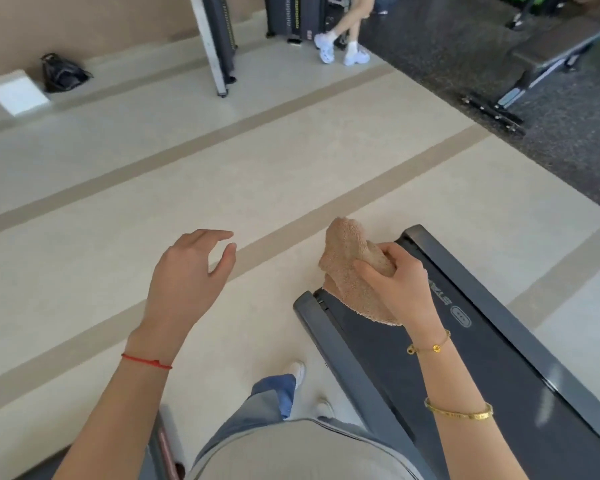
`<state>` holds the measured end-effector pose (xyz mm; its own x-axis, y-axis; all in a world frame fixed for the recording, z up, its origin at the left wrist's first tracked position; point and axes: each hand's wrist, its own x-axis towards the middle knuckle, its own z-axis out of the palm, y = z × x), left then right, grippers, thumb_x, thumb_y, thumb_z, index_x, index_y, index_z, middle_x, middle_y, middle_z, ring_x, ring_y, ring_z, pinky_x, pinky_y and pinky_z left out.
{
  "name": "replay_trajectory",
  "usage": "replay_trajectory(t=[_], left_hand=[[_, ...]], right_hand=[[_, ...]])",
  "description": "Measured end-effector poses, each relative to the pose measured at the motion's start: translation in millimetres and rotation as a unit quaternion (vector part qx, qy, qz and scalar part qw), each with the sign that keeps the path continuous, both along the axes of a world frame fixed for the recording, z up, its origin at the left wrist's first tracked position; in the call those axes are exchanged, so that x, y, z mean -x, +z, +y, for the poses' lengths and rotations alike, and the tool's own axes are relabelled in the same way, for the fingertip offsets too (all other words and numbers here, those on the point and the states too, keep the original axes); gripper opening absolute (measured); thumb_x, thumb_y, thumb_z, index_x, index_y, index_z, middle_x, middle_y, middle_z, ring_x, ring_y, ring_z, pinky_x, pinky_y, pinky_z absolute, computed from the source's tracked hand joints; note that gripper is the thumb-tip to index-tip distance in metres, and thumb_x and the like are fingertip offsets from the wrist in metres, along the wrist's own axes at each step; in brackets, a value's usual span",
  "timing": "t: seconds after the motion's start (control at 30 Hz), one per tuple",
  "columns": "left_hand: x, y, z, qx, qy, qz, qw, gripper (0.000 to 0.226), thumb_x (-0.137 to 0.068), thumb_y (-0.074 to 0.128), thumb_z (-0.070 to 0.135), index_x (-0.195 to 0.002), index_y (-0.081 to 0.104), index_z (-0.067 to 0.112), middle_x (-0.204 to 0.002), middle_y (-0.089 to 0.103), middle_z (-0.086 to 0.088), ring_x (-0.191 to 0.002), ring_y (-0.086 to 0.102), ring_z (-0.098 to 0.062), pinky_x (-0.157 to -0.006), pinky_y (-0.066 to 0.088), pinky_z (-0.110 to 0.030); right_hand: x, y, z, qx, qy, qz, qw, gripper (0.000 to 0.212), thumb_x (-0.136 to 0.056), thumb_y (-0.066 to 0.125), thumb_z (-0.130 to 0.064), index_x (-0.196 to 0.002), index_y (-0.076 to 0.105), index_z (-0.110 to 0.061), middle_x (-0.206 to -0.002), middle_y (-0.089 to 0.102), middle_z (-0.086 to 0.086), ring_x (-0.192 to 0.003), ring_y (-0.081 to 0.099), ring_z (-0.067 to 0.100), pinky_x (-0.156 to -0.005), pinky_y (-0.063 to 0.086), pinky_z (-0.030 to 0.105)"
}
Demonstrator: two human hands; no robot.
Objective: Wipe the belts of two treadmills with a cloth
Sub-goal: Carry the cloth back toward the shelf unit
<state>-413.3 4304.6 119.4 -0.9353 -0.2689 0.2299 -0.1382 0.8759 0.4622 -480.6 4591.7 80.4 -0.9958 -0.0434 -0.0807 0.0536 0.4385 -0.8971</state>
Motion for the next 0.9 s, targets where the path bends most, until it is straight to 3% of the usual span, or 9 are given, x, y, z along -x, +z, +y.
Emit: replay_trajectory(t=[0.2, 0.3, 0.47, 0.57, 0.7, 0.77, 0.9], left_hand=[[-88, -5, 2, -0.044, 0.132, -0.005, 0.990, 0.026, -0.098, 0.059, 0.025, -0.120, 0.070, 0.016, -0.120, 0.069, 0.000, -0.089, 0.064, -0.030, -0.087, 0.052, -0.042], [-125, -8, -5, -0.061, 0.185, -0.011, 0.981, 0.026, -0.097, 0.060, 0.023, -0.120, 0.070, 0.015, -0.118, 0.069, -0.002, -0.063, 0.056, -0.026, -0.082, 0.053, -0.046], [-167, -17, -28, -0.077, 0.268, -0.016, 0.960, 0.027, -0.097, 0.060, 0.024, -0.122, 0.069, 0.017, -0.119, 0.069, -0.002, -0.064, 0.050, -0.023, -0.082, 0.053, -0.043], [-186, -23, -53, -0.087, 0.315, -0.010, 0.945, 0.028, -0.098, 0.059, 0.024, -0.123, 0.069, 0.016, -0.120, 0.069, -0.002, -0.074, 0.054, -0.024, -0.081, 0.052, -0.041], [-199, -31, -104, -0.085, 0.370, 0.004, 0.925, 0.028, -0.098, 0.059, 0.027, -0.122, 0.069, 0.019, -0.120, 0.069, 0.000, -0.057, 0.052, -0.013, -0.076, 0.053, -0.040], [-200, -31, -137, -0.081, 0.396, 0.012, 0.915, 0.027, -0.097, 0.059, 0.027, -0.121, 0.069, 0.020, -0.120, 0.069, 0.001, -0.059, 0.046, -0.018, -0.073, 0.050, -0.037], [-199, -19, -222, -0.073, 0.429, 0.028, 0.900, 0.027, -0.098, 0.058, 0.026, -0.121, 0.069, 0.018, -0.119, 0.069, 0.000, -0.061, 0.040, -0.014, -0.070, 0.053, -0.040]], right_hand=[[-15, -1, -17, 0.016, 0.096, -0.021, 0.995, 0.019, -0.083, 0.074, -0.032, -0.099, 0.066, -0.027, -0.088, 0.069, -0.013, -0.082, 0.064, 0.002, -0.070, 0.051, 0.018], [-22, -4, -38, 0.020, 0.149, -0.030, 0.988, 0.017, -0.084, 0.074, -0.031, -0.097, 0.066, -0.027, -0.087, 0.068, -0.015, -0.080, 0.062, -0.001, -0.065, 0.048, 0.011], [-29, -12, -92, 0.018, 0.230, -0.048, 0.972, 0.016, -0.085, 0.074, -0.031, -0.097, 0.065, -0.026, -0.090, 0.067, -0.014, -0.080, 0.061, -0.006, -0.063, 0.045, 0.008], [-27, -17, -137, 0.004, 0.272, -0.054, 0.961, 0.018, -0.084, 0.075, -0.032, -0.099, 0.066, -0.026, -0.092, 0.067, -0.016, -0.082, 0.061, -0.007, -0.067, 0.046, 0.014], [-18, -23, -214, 0.013, 0.327, -0.065, 0.943, 0.020, -0.083, 0.075, -0.031, -0.100, 0.067, -0.024, -0.094, 0.069, -0.013, -0.085, 0.064, -0.002, -0.073, 0.050, 0.021], [-12, -23, -261, 0.021, 0.347, -0.063, 0.936, 0.019, -0.083, 0.076, -0.027, -0.098, 0.068, -0.019, -0.093, 0.070, -0.008, -0.087, 0.065, 0.007, -0.076, 0.051, 0.025], [-1, -12, -371, 0.024, 0.399, -0.046, 0.915, 0.016, -0.082, 0.077, -0.026, -0.093, 0.067, -0.019, -0.086, 0.069, -0.010, -0.080, 0.063, 0.001, -0.069, 0.045, 0.017]])
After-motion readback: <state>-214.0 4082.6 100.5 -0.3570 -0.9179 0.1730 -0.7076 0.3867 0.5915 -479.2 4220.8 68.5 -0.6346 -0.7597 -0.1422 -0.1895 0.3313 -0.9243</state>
